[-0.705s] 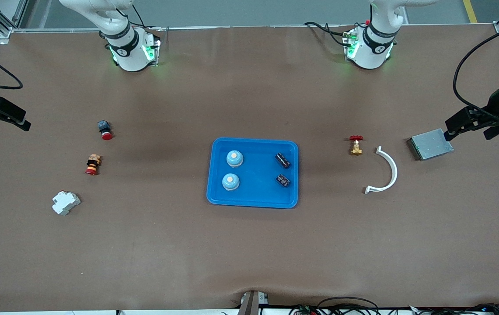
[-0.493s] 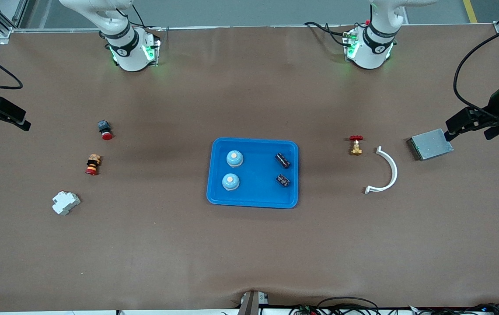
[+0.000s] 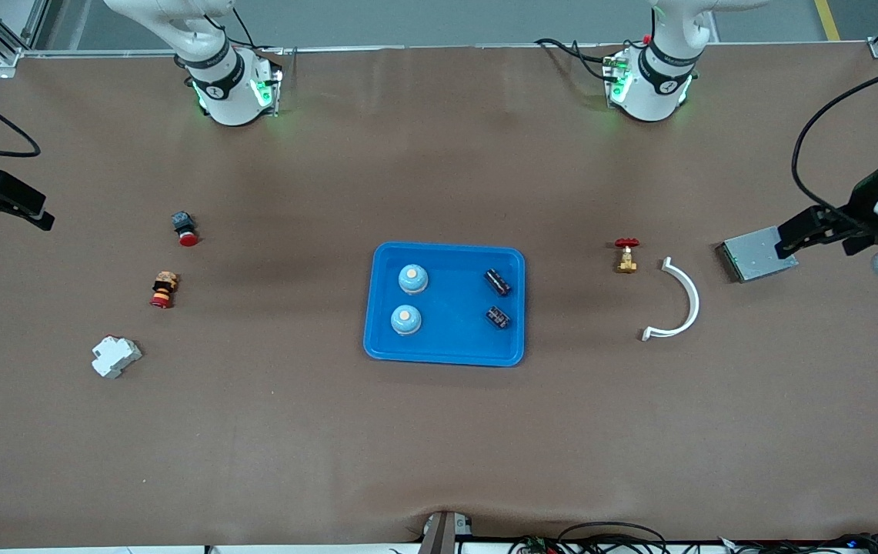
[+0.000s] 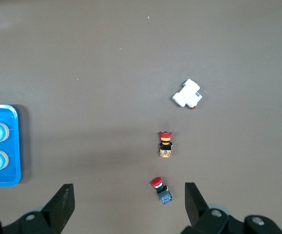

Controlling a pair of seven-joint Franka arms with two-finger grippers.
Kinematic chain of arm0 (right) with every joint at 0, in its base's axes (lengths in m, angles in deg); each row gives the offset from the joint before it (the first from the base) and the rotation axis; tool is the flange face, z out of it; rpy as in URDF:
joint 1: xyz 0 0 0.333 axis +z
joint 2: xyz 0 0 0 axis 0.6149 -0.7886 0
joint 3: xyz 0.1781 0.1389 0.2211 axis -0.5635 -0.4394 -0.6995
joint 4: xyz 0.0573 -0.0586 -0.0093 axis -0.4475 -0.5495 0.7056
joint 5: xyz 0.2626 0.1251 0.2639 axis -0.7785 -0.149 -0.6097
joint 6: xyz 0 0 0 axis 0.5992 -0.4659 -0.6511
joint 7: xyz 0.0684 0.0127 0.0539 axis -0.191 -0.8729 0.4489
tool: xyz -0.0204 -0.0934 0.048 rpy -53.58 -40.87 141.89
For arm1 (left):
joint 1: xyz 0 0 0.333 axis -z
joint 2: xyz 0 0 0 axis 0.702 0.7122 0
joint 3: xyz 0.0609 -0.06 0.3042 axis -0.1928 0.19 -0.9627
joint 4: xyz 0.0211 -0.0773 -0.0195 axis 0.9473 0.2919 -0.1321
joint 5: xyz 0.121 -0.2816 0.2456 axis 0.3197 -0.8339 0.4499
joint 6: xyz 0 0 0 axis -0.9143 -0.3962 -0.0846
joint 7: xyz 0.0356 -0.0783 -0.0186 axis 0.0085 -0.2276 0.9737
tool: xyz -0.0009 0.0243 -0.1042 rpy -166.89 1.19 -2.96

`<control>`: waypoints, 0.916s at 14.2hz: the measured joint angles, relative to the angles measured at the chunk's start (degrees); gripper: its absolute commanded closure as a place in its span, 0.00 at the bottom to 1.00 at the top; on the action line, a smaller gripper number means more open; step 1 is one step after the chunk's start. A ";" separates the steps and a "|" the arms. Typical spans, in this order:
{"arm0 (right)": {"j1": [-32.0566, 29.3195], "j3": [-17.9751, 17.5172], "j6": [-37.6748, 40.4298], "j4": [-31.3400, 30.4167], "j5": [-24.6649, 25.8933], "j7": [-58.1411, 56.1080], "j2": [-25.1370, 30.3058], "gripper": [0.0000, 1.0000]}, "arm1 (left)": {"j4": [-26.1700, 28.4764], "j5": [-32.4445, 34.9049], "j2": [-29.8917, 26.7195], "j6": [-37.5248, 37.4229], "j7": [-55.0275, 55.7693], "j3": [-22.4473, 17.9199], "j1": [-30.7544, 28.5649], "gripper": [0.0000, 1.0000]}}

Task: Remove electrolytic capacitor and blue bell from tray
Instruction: 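Reach the right gripper and the left gripper toward the blue tray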

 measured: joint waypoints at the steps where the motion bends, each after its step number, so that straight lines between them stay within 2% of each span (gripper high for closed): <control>1: 0.00 -0.03 -0.10 -0.26 0.00 0.25 0.01 0.00 | -0.01 0.00 0.92 0.00 0.05 0.08 0.15 0.00; 5: 0.98 -0.87 -2.37 -4.37 -0.01 1.99 0.00 0.00 | -0.08 0.00 3.53 0.08 2.00 0.38 0.57 0.00; 11: 6.57 -1.34 -11.95 -13.97 -0.02 10.06 -0.01 0.00 | -0.18 0.00 7.22 2.98 19.74 0.71 6.21 0.00; 13: 8.41 -1.39 -15.13 -16.56 -0.02 14.29 -0.03 0.00 | -0.19 0.00 8.88 4.56 22.54 0.73 7.61 0.00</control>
